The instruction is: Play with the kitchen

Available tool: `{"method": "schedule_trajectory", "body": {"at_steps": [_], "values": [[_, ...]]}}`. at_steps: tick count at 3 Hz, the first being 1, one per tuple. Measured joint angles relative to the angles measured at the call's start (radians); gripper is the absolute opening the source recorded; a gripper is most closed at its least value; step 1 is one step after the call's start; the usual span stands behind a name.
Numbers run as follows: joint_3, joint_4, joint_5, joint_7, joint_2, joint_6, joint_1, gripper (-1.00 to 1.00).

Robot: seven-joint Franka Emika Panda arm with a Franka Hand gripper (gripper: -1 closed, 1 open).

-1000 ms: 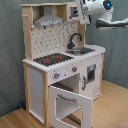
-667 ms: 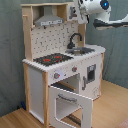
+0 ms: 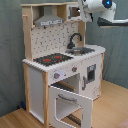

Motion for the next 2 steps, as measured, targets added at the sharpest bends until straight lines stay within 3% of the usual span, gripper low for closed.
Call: {"method": "schedule_trajectory", "body": {"at_steps": [2], "values": [[0.001,-0.136,0.0,0.067,-0.149,-0.048,0.001,-1.0]]}}
